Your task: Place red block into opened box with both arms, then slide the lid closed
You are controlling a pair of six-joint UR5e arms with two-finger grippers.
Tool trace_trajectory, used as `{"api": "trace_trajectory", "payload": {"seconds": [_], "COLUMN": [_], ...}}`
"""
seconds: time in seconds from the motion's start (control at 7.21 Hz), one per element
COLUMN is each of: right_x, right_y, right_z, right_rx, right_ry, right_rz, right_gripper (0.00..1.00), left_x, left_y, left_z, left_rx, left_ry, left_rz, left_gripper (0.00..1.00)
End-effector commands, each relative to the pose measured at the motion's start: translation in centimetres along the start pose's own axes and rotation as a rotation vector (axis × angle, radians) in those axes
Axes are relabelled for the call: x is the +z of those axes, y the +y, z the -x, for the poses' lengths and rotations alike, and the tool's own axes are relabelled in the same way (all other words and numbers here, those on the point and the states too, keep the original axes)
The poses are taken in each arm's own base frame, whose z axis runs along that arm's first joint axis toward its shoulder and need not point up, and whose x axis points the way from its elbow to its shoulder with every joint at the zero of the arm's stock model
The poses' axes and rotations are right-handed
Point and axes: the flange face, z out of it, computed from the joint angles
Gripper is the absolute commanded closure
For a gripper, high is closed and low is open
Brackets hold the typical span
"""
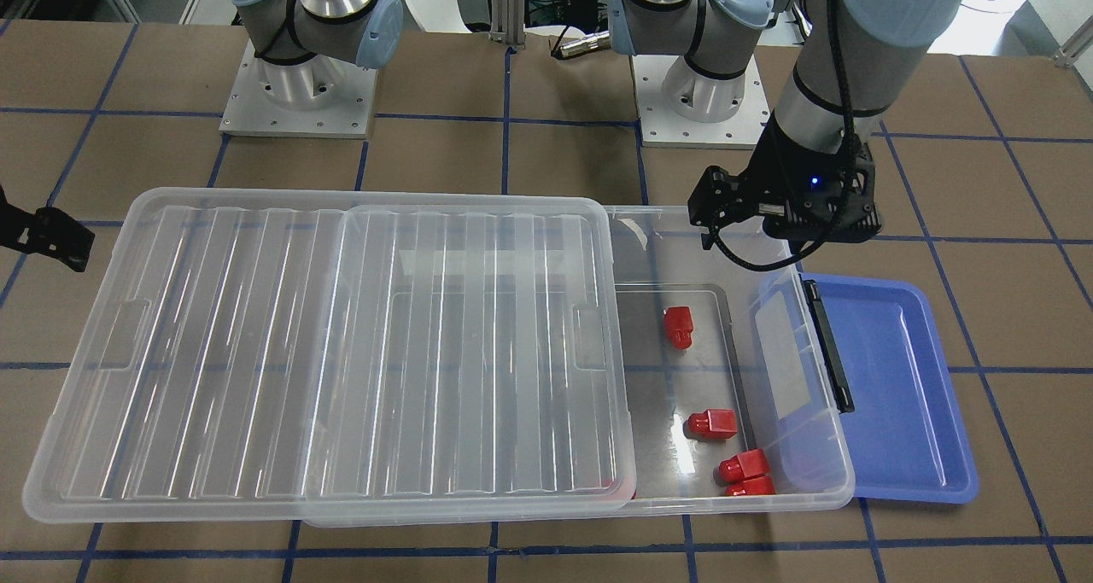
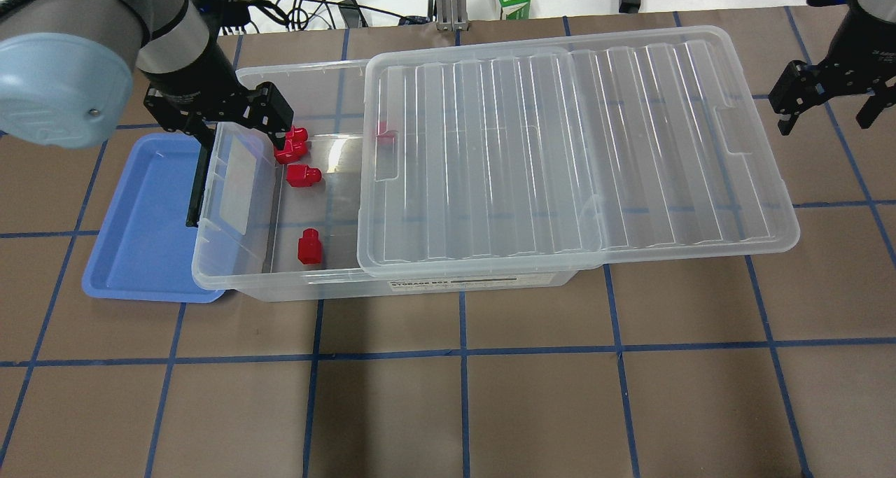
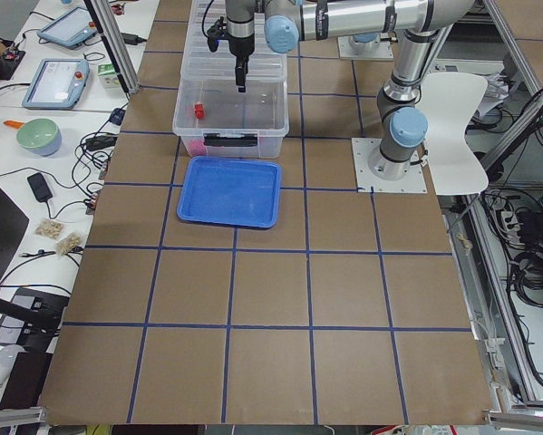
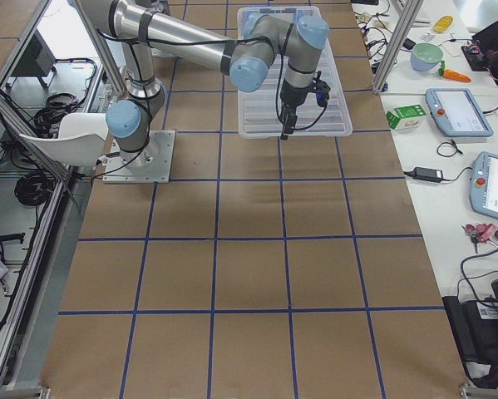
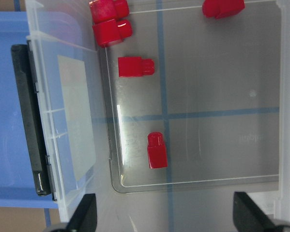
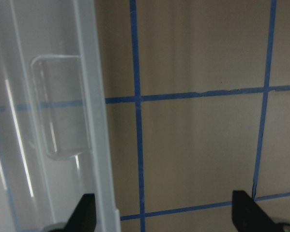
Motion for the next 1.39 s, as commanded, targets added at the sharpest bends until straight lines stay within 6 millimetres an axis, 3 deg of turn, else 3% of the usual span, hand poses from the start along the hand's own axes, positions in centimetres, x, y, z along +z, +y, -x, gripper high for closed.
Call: {"api": "trace_trajectory", "payload": {"seconds": [0.0,1.25], "right_x": [2.4,5.9], "right_y": [-2.1,-2.4], "right_z": [-1.0,-0.5], "right_rx": [-0.048,-0.06], "right_ry": [0.023,0.0], "right_rz": [-0.009,0.047], "right_gripper": [0.0,0.0], "left_x": [-1.7,-2.2], "left_y": [1.0,2.1], "left_z": [0.0,-0.1], "left_rx": [-0.002,0.001], "left_ry": [0.004,0.007], "left_rz": [-0.012,0.028], "left_gripper": [0.0,0.0]}}
